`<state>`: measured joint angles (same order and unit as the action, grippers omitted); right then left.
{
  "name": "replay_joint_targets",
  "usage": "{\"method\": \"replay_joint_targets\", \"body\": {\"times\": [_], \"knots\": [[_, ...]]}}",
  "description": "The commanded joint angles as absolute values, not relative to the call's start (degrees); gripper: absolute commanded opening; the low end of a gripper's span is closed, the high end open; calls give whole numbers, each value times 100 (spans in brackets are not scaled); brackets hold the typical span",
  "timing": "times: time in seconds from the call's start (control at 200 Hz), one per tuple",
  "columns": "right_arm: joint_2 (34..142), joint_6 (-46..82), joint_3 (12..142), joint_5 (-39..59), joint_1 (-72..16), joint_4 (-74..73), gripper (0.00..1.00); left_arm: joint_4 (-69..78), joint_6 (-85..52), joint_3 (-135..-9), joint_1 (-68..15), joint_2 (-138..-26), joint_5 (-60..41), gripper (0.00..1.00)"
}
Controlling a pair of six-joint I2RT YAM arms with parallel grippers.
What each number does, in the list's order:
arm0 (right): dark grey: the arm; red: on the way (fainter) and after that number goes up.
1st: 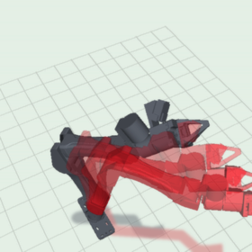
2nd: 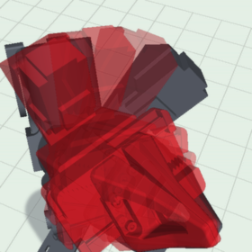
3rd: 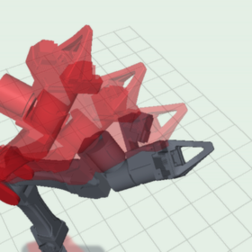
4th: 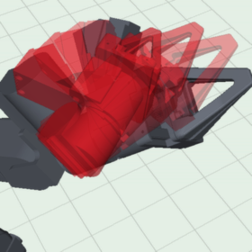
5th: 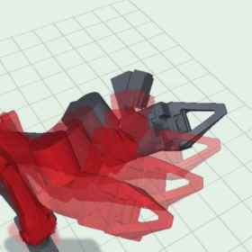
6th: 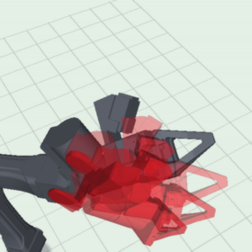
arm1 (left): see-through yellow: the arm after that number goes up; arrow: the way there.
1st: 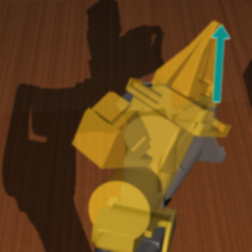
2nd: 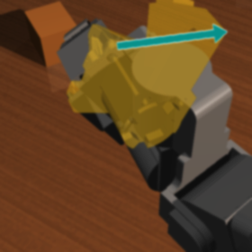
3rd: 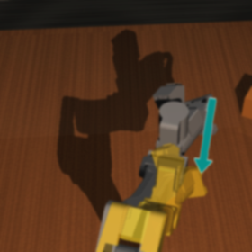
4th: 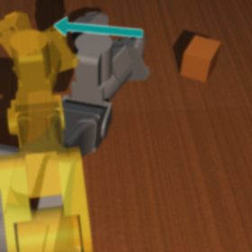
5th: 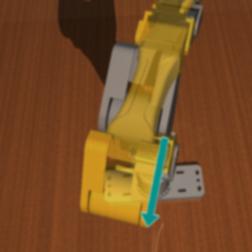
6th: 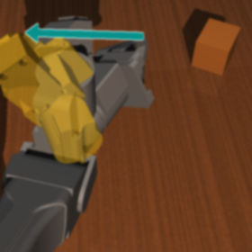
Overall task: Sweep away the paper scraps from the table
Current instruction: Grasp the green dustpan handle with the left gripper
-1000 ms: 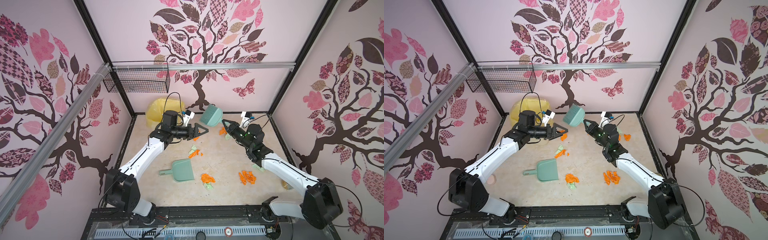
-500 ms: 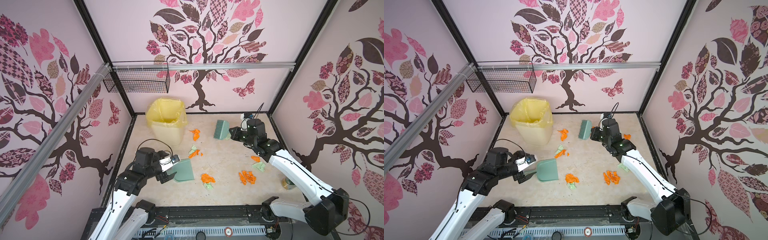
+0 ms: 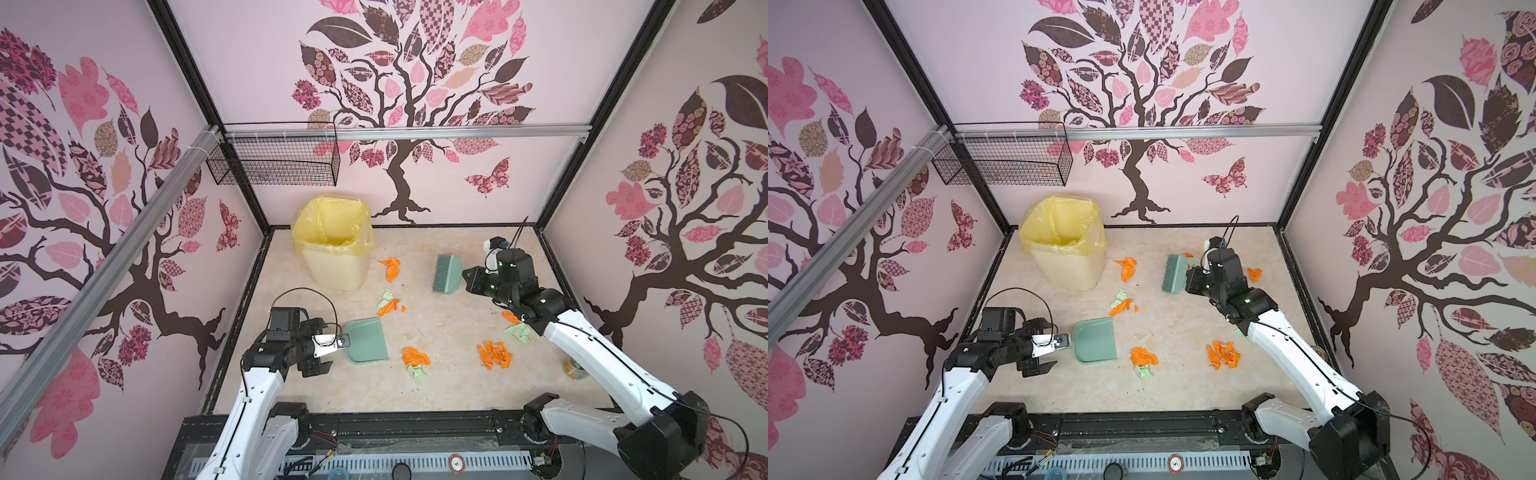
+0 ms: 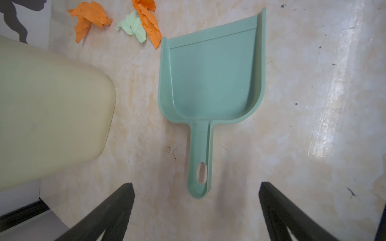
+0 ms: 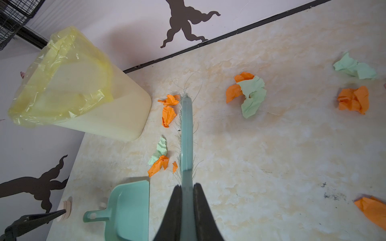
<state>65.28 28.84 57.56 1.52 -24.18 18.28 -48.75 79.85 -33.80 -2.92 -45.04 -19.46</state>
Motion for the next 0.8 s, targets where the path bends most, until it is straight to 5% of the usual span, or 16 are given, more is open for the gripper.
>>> {"method": "replay_joint_targets", "body": {"times": [0.0, 0.795], "knots": [[6380, 2816, 5840, 112, -2399, 1881, 0, -4281, 8391, -2840, -266, -4479, -2355, 97], [6782, 2883, 5930, 383, -2399, 1450, 0, -3412, 7854, -2825, 597, -6259, -3732, 94]]}}
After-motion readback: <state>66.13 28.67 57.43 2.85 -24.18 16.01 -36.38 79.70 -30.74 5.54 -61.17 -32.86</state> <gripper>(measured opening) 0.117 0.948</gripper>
